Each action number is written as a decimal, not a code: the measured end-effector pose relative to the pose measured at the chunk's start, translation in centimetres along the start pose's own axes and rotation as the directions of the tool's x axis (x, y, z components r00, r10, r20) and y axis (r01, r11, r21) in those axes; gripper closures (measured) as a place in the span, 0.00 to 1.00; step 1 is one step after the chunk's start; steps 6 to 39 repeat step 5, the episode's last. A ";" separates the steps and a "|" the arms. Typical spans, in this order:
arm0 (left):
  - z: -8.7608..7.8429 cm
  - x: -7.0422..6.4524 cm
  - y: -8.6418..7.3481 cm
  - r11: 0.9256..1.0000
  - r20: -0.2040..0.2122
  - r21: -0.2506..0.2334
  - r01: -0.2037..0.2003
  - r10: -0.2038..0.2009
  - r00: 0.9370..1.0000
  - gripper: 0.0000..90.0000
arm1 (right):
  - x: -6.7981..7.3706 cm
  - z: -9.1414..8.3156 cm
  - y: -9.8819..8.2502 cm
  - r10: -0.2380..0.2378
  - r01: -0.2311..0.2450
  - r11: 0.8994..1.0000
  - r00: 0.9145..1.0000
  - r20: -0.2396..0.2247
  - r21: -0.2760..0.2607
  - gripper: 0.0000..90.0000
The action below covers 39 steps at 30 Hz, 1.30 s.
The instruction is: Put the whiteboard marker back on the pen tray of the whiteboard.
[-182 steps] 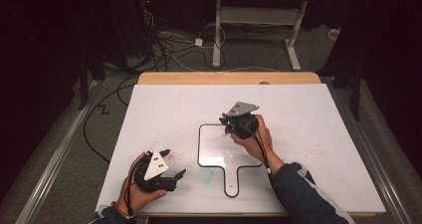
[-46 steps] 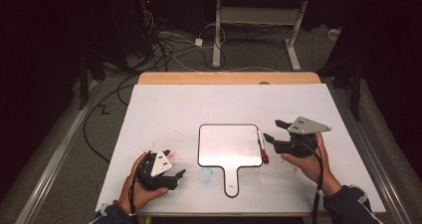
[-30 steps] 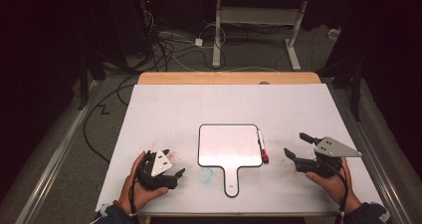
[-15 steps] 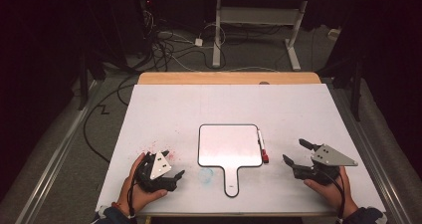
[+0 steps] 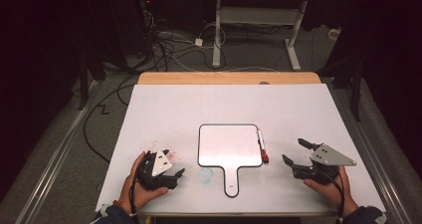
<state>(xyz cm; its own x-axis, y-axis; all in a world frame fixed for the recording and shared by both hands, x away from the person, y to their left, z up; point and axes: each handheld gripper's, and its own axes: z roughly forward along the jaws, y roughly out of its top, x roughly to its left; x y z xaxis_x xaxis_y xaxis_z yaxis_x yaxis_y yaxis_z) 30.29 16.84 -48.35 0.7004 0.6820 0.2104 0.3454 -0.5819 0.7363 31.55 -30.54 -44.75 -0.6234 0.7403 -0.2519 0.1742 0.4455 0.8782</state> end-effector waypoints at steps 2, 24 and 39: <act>0.2 0.0 0.0 1.000 0.009 0.005 0.014 -0.014 1.000 0.21 | 0.0 0.0 -0.1 0.000 0.000 1.000 1.000 -0.003 0.004 0.28; 0.5 0.0 0.1 1.000 0.014 0.011 0.014 -0.014 1.000 0.21 | -0.1 -0.3 -0.1 -0.011 0.011 1.000 1.000 0.013 0.002 0.28; 0.5 0.0 0.1 1.000 0.014 0.011 0.014 -0.014 1.000 0.21 | -0.1 -0.3 -0.1 -0.011 0.011 1.000 1.000 0.013 0.002 0.28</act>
